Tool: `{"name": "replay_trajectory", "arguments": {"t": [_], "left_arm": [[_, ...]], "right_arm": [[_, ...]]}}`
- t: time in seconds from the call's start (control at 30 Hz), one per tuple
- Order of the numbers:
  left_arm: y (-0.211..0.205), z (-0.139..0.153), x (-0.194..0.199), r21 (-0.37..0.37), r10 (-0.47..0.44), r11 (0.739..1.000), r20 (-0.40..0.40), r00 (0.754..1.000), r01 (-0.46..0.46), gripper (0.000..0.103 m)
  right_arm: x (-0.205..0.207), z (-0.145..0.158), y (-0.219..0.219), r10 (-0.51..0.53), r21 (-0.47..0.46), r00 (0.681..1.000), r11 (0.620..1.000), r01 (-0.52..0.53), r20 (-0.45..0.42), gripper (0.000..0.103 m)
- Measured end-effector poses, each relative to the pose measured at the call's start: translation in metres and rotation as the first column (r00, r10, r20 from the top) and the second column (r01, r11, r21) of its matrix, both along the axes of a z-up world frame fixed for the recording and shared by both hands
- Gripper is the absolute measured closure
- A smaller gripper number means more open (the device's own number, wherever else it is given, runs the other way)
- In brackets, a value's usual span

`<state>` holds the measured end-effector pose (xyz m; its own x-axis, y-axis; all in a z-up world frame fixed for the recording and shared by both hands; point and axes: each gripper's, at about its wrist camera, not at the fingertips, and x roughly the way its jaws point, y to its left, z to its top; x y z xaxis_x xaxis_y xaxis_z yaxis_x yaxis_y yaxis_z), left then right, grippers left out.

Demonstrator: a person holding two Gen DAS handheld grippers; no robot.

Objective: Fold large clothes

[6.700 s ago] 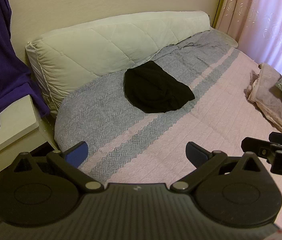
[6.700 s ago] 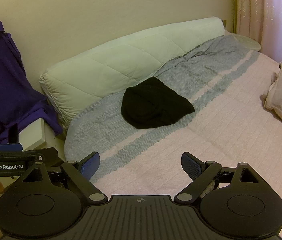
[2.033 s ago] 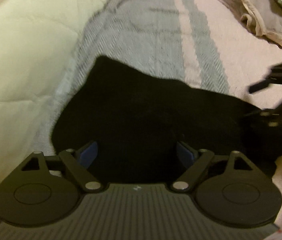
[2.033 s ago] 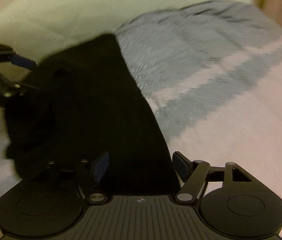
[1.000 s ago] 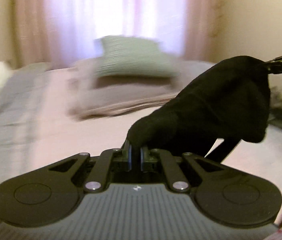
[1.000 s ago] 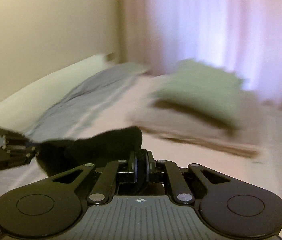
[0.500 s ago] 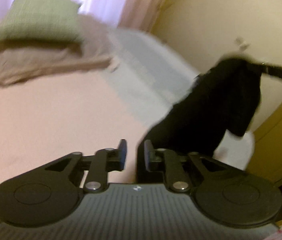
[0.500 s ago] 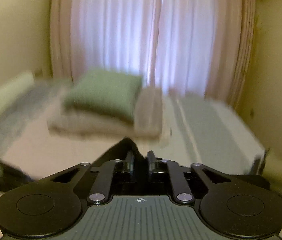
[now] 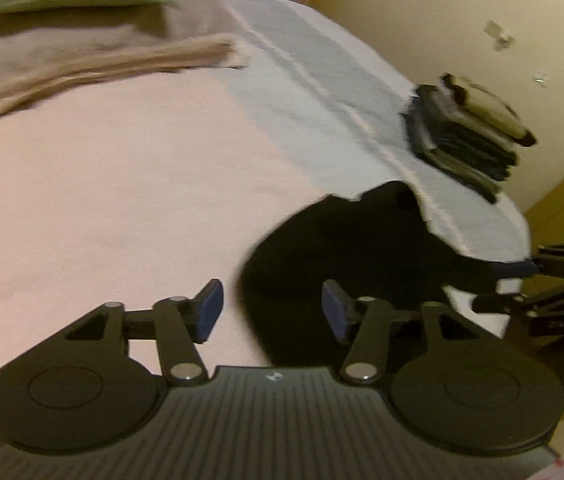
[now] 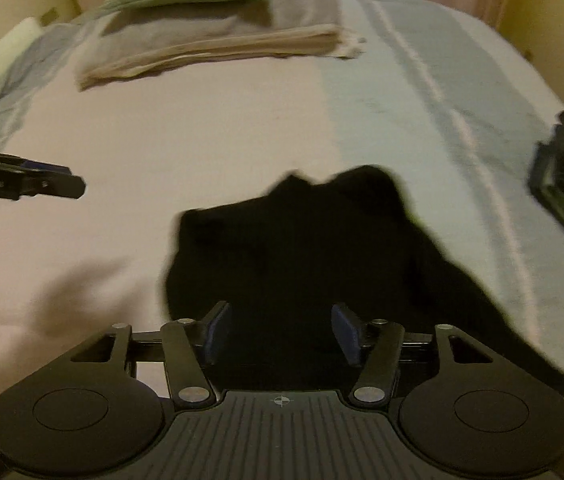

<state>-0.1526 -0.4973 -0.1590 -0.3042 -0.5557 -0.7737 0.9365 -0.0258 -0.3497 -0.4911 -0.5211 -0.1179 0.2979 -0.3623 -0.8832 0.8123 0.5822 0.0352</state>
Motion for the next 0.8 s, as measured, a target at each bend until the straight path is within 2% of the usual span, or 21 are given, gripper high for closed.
{"name": "replay_trajectory", "arguments": {"t": [0.13,0.2,0.27,0.33,0.43,0.5,0.53,0.57,0.6,0.63,0.7,0.8], "left_arm": [[-0.046,-0.011,-0.042,0.001,-0.030,1.000,-0.056,0.998,0.030,0.041],[-0.073,-0.018,-0.064,0.002,-0.035,0.999,-0.044,0.998,0.035,0.040],[-0.100,-0.029,-0.081,0.015,-0.033,0.999,-0.029,0.999,0.034,0.028],[-0.128,-0.052,-0.091,0.055,-0.026,0.998,-0.028,0.999,0.027,0.025],[-0.162,-0.090,-0.096,0.164,-0.043,0.986,0.004,0.999,0.042,0.025],[-0.172,-0.112,-0.098,0.227,-0.085,0.970,-0.009,0.996,0.085,0.037],[-0.171,-0.118,-0.097,0.246,-0.103,0.963,-0.033,0.994,0.108,0.065],[-0.170,-0.121,-0.098,0.262,-0.115,0.958,-0.039,0.993,0.121,0.080],[-0.166,-0.119,-0.099,0.260,-0.121,0.958,-0.019,0.992,0.122,0.087],[-0.161,-0.115,-0.099,0.249,-0.131,0.960,0.001,0.991,0.126,0.092],[-0.145,-0.098,-0.094,0.209,-0.111,0.973,0.031,0.993,0.102,0.093],[-0.118,-0.054,-0.067,0.118,-0.006,0.993,0.030,1.000,0.003,0.094]], "right_arm": [[-0.016,-0.003,-0.041,0.012,-0.069,0.999,0.997,-0.015,-0.045,0.045],[-0.023,-0.008,-0.062,0.060,-0.102,0.997,0.993,-0.065,-0.045,0.042],[-0.025,-0.019,-0.087,0.135,-0.117,0.990,0.983,-0.139,-0.041,0.041],[-0.024,-0.036,-0.110,0.225,-0.118,0.974,0.967,-0.227,-0.029,0.040],[-0.021,-0.066,-0.139,0.346,-0.057,0.938,0.937,-0.345,0.011,0.040],[-0.018,-0.087,-0.154,0.400,0.004,0.916,0.916,-0.401,0.034,0.043],[-0.019,-0.097,-0.160,0.409,0.030,0.912,0.911,-0.410,0.044,0.052],[-0.020,-0.104,-0.165,0.410,0.063,0.910,0.908,-0.414,0.059,0.087],[-0.024,-0.107,-0.167,0.396,0.081,0.916,0.913,-0.400,0.060,0.103],[-0.031,-0.104,-0.167,0.379,0.074,0.922,0.920,-0.384,0.075,0.103],[-0.047,-0.091,-0.162,0.345,0.077,0.932,0.932,-0.354,0.106,0.103],[-0.073,-0.057,-0.150,0.278,0.039,0.955,0.958,-0.283,0.101,0.103]]}}
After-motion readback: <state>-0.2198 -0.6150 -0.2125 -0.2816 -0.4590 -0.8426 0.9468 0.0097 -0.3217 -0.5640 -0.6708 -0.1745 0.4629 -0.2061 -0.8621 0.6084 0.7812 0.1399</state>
